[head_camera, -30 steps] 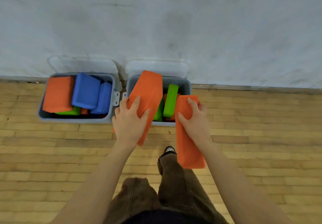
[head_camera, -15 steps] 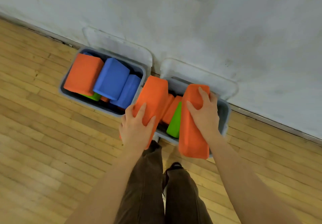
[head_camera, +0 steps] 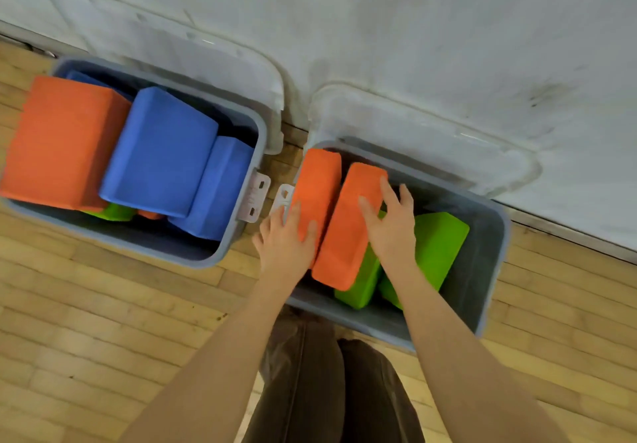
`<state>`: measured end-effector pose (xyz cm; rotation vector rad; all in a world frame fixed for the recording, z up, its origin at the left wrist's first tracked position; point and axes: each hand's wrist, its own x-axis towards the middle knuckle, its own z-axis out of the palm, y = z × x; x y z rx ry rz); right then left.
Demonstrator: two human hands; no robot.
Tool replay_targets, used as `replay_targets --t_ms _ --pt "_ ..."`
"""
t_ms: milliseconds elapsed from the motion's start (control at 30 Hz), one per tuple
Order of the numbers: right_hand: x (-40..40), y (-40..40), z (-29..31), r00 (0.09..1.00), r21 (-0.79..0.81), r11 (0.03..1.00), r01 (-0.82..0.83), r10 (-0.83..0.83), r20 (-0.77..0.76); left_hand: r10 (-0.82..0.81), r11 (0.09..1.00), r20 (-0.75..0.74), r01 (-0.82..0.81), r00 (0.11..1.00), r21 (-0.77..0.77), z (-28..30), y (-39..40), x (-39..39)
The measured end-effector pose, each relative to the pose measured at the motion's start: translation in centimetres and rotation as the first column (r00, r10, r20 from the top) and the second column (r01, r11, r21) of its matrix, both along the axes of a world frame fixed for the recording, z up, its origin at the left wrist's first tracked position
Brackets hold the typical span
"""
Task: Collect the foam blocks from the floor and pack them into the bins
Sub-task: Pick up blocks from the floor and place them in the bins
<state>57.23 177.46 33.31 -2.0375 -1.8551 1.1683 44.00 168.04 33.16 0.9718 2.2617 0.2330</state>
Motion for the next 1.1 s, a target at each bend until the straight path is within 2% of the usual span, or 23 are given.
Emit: replay_targets --t_ms 100,200,300,433,600,700,833,1100 --pt "0.7 -1.2 0.9 0.993 -0.039 0.996 -0.077 0.08 0.087 -0.14 0.99 0.061 0.138 0.988 0.036 1.7 0.0 -1.1" --pt "1.9 -2.7 4.7 0.994 -0.058 0.997 -0.057 0.062 0.086 -0.24 0.967 0.086 0.23 0.967 0.108 6.6 0.1 -1.7" --pt "3.9 -4.4 10.6 0.996 -0.068 0.997 0.033 -0.027 0.08 -0.3 0.951 0.137 0.285 0.944 0.122 12.6 0.1 -1.8" --pt "7.9 -8.6 18.9 0.977 -0.151 0.966 0.211 -0.209 0.033 -0.376 0.921 0.276 0.389 0.884 0.009 19.6 -0.7 -1.5" --pt "11.5 -15.9 25.8 0.919 -0.176 0.902 0.395 -0.39 0.062 -0.535 0.82 0.293 0.57 0.793 -0.045 24.9 -2.4 0.5" --pt "13.0 -21.5 27.5 0.848 -0.204 0.823 0.529 -0.519 0.104 -0.66 0.707 0.305 0.705 0.687 -0.058 25.8 -3.8 1.6" --pt "14.3 -30.9 28.3 0.702 -0.267 0.655 0.707 -0.696 0.151 -0.761 0.572 0.294 0.812 0.579 -0.118 26.9 -6.6 3.3" --pt "13.4 -49.4 28.8 0.379 -0.257 0.347 0.902 -0.921 0.087 -0.881 0.367 0.287 0.926 0.375 -0.083 27.8 -15.8 10.0"
